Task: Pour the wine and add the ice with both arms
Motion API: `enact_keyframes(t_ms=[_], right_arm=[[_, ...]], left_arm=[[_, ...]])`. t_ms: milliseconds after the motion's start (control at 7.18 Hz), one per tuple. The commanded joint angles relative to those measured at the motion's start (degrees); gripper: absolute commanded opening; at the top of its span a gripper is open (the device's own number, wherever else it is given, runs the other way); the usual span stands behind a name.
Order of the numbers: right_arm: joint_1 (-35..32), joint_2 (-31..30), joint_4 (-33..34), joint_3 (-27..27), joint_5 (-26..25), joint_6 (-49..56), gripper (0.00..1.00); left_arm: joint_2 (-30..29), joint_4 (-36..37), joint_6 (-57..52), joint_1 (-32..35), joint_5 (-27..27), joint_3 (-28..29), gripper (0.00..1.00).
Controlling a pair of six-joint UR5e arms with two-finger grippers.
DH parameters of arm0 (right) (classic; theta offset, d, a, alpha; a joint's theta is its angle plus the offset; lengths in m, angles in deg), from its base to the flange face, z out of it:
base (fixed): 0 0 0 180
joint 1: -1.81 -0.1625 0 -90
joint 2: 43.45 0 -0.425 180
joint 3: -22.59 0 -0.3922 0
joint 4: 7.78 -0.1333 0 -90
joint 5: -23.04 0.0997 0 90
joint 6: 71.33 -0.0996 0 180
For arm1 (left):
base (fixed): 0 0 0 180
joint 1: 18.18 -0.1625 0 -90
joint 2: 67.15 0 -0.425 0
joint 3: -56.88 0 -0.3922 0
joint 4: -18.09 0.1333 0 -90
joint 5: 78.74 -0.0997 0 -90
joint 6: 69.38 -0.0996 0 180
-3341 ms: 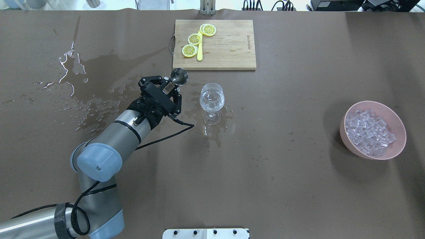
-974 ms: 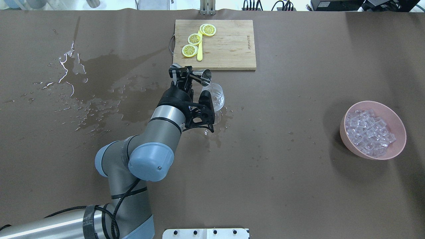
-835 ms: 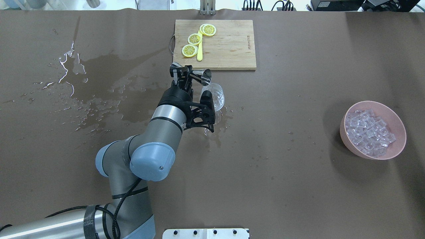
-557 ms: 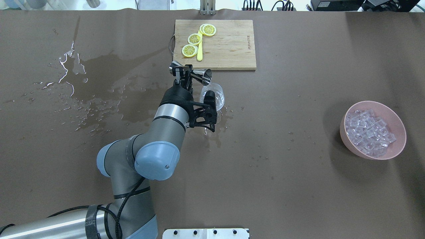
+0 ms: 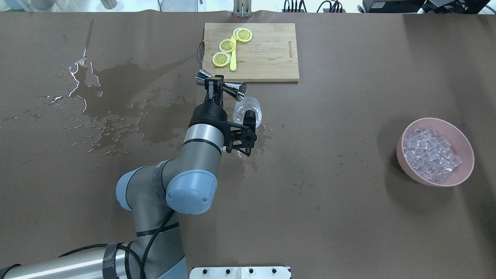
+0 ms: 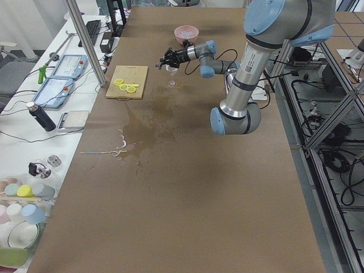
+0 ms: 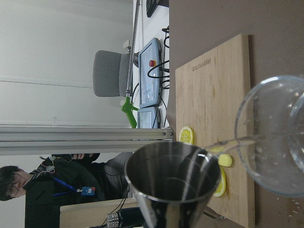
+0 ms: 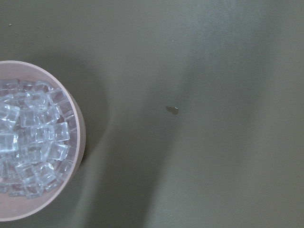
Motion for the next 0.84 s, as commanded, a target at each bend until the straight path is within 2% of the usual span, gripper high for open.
enact_keyframes(t_ms=[0, 696], right_arm=[[0.0, 0.0, 0.0, 0.0, 0.0, 0.0, 1.0], [0.0, -0.1, 0.0, 0.0, 0.2, 0.0, 1.0]], left_arm=[[-1.2, 3.7, -0.8, -0.8, -2.4, 0.0, 0.0], [-2.3, 8.0, -7.3, -1.8, -4.7, -1.1, 0.0]])
